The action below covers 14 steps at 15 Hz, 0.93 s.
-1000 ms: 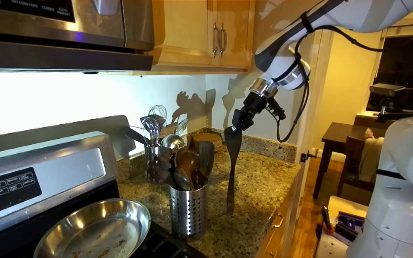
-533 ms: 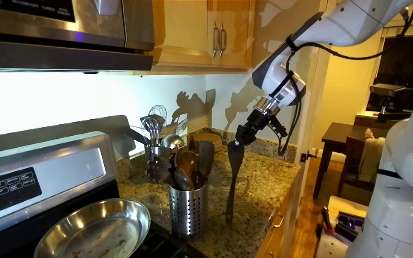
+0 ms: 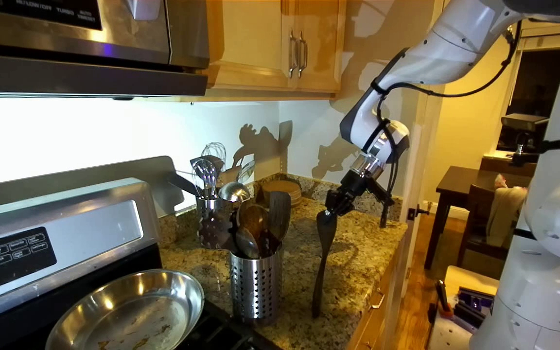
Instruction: Place the black spoon on the counter
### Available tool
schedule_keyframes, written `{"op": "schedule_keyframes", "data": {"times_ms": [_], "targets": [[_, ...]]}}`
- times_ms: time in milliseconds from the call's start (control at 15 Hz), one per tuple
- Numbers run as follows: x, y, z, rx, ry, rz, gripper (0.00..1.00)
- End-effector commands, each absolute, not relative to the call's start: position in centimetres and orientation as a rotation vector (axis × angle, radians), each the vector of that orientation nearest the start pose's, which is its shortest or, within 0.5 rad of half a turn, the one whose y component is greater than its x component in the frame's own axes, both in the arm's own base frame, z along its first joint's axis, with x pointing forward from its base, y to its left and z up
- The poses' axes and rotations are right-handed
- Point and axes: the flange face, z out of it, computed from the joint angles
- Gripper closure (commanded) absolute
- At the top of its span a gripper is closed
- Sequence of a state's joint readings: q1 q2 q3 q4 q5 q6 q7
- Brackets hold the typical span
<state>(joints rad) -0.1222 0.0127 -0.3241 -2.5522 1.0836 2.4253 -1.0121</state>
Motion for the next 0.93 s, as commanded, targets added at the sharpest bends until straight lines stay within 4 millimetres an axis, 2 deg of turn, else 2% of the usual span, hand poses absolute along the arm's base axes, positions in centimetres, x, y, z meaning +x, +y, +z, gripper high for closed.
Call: {"op": "schedule_keyframes", "data": {"times_ms": [0, 67, 133, 667, 867], "targets": [[40.2, -19.6, 23.9, -2.54, 0.447, -0.449, 0.93], [40.3, -19.7, 23.7, -2.543, 0.452, -0.443, 0.93], [40.1, -19.0, 24.5, -2.52, 0.452, -0.422, 0.94], [40.3, -18.8, 24.3, -2.52, 0.446, -0.412, 0.92], [40.5, -18.6, 24.6, -2.522, 0.437, -0.421, 0.94]]}}
